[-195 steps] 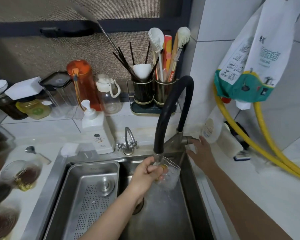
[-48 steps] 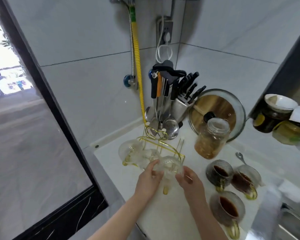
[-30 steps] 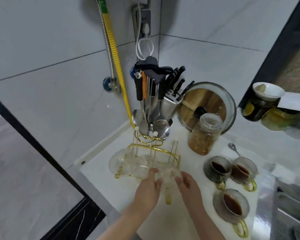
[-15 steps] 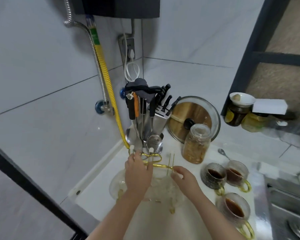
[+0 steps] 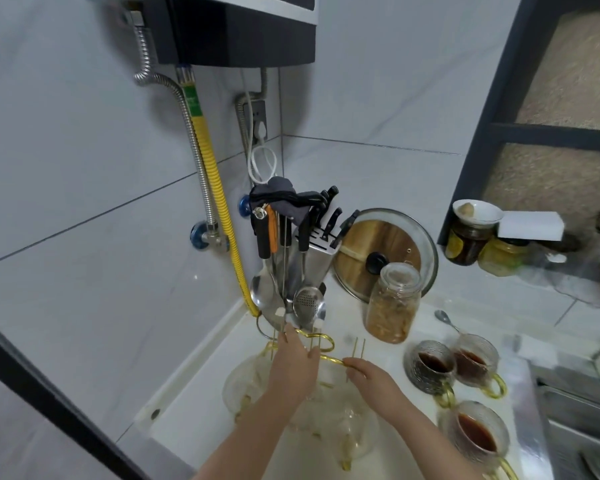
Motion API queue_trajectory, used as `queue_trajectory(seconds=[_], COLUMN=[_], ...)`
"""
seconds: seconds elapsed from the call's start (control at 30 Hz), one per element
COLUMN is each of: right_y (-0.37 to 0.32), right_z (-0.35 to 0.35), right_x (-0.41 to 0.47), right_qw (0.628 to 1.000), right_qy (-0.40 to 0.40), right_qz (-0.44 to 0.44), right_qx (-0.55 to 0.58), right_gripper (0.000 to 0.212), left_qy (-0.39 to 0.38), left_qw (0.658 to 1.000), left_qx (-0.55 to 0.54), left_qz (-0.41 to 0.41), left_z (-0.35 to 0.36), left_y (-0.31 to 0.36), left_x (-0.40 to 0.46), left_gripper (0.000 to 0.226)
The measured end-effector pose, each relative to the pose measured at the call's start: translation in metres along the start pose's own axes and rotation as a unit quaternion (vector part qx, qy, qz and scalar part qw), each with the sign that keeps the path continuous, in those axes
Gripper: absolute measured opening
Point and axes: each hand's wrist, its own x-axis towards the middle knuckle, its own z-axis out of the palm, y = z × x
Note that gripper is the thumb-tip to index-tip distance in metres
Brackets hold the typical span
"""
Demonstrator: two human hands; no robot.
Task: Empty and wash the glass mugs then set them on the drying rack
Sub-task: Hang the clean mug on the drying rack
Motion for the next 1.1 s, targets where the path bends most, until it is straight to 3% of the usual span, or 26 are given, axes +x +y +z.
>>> queue_trajectory(seconds=[0.27, 0.4, 0.6, 0.8, 0.9, 1.1], right_y=[0.012, 0.016, 0.022, 0.010, 0.000, -0.031], right_z=[0.006, 0.010, 0.016, 0.006, -0.004, -0.011], right_x=[-0.044, -0.055, -0.064, -0.072, -0.064, -0.041], right_qw=[0.998, 0.997, 1.000, 0.994, 0.990, 0.986], right_qy=[0.009, 0.003, -0.013, 0.062, 0.110, 0.123], right_qz=[0.007, 0.011, -0.009, -0.043, -0.075, -0.114], right_qx=[-0.068, -0.075, -0.027, 0.079, 0.047, 0.001], right_gripper=[0.042, 0.036, 0.044, 0.037, 0.034, 0.034], left_qy=[-0.060, -0.113, -0.192, -0.216, -0.210, -0.227], left_qw=[0.996, 0.990, 0.975, 0.966, 0.964, 0.955], left_qx=[-0.005, 0.007, 0.016, -0.024, -0.060, -0.142], left_qz=[0.059, 0.088, 0.108, 0.138, 0.148, 0.129], left_z=[0.011, 0.014, 0.003, -0.004, -0.005, -0.016], left_y=[0.012, 0.012, 0.013, 0.002, -0.004, -0.015], left_x=[-0.006, -0.005, 0.002, -0.003, -0.007, -0.007], left_gripper=[0.087, 0.096, 0.092, 0.081, 0.075, 0.088])
